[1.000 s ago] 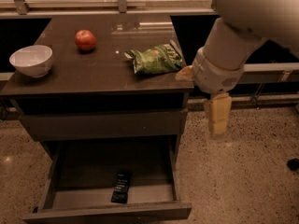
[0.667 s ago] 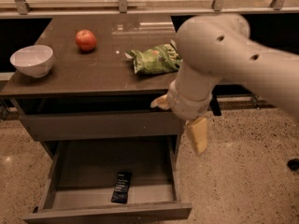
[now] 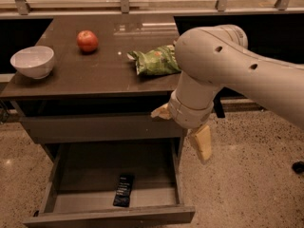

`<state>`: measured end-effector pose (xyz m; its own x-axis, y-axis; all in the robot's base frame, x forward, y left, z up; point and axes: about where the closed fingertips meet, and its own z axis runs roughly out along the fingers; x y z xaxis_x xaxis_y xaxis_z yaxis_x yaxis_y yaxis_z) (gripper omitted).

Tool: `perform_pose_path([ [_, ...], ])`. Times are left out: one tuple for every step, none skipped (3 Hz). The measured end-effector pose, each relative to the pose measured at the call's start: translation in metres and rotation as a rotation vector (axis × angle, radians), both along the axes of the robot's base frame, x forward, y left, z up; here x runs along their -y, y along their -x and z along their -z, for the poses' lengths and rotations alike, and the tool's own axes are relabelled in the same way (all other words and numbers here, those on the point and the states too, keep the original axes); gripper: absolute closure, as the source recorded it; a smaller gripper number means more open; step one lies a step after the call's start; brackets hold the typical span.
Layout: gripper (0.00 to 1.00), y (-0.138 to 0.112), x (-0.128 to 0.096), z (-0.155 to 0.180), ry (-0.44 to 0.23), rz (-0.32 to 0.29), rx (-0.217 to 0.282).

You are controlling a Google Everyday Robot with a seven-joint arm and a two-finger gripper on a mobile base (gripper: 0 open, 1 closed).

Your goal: Pick rxbar blueberry from middle drawer and place on counter

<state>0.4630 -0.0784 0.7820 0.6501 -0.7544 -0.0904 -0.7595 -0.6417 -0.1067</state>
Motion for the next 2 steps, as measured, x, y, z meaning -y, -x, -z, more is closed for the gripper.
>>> perform_pose_path([
  [0.0, -0.003, -0.024, 0.026, 0.104, -0.162, 0.0],
  [0.0, -0.005, -0.091, 0.105, 0.246, -0.576, -0.011],
])
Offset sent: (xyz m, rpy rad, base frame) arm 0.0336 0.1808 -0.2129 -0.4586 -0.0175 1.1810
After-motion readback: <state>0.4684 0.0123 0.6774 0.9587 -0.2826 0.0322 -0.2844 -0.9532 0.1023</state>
